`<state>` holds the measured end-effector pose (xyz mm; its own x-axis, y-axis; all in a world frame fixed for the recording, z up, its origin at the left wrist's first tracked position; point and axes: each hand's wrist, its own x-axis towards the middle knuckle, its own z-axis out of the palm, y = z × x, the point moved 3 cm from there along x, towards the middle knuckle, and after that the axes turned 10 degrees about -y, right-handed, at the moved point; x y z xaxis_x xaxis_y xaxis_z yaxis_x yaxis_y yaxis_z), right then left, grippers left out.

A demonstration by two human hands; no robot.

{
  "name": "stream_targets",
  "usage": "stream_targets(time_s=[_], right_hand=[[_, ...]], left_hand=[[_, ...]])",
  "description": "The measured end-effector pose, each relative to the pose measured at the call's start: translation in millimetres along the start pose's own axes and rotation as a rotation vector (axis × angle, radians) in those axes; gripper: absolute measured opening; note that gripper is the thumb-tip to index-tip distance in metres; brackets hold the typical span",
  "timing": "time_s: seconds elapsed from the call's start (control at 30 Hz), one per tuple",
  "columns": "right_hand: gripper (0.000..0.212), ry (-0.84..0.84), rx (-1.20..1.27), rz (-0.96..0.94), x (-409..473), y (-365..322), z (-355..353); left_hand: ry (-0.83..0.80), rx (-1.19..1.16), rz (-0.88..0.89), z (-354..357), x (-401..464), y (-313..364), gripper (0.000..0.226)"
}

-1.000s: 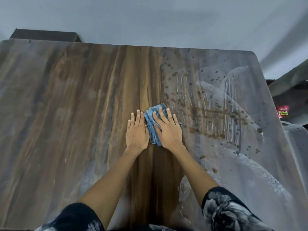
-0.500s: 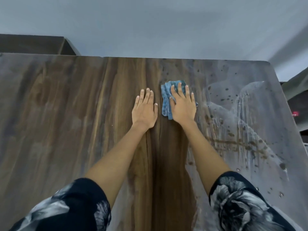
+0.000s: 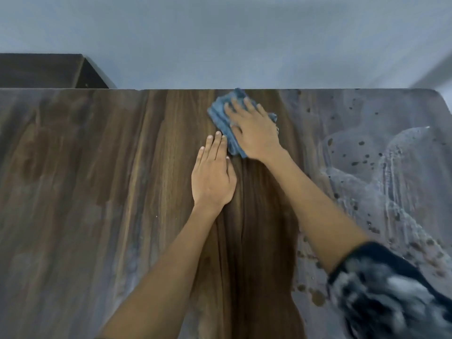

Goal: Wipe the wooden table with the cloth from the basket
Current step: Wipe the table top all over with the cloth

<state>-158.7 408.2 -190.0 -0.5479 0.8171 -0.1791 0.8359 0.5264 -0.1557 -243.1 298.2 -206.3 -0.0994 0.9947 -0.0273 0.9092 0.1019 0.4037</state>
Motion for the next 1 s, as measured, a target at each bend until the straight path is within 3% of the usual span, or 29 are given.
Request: stream_targets(time_s=[0.1,0.27,0.33,0.47,0.63,0.7,0.87,0.93,1.0], right_hand=[[0.048,0.018,-0.001,-0.05,-45.9,10.4,9.6],[0.047,0.076,0.048,0.296,-16.8,45.1,-1.9],[0.048,0.067,0.05,0.352,11.7,36.5,-8.0],[0.047,0.023,0.049,0.177,33.2,-5.1,-9.3],[0.044,-0.041,0.091,-0.099,-36.0,-21.0,3.1],[0.043,-0.013,0.108,-0.042,-58.8,-1.1,6.5],[0.048,0.05,0.114,0.37,-13.7,46.4,-12.0],[0.052,0.024,0.089,0.396,23.4,34.4,-18.6],[0.051,0.006,0.068,0.293,50.9,3.9,-19.3]], left_hand=[[0.04,-0.034,-0.019,-0.7,-2.1,-0.8,0.049],[0.052,-0.041,-0.032,0.2,-2.3,1.2,0.046],[0.05,-0.052,-0.032,-1.0,-2.8,2.2,0.045],[0.059,-0.09,-0.04,-3.5,-4.9,2.2,0.045],[0.088,-0.169,-0.067,-5.6,-19.5,1.2,0.042],[0.092,-0.158,-0.058,-3.2,-27.6,0.2,0.039],[0.096,-0.143,-0.073,-2.4,-38.7,2.0,0.038],[0.079,-0.155,-0.079,-2.3,-38.7,2.2,0.039],[0.064,-0.155,-0.077,-3.2,-37.8,2.7,0.04]])
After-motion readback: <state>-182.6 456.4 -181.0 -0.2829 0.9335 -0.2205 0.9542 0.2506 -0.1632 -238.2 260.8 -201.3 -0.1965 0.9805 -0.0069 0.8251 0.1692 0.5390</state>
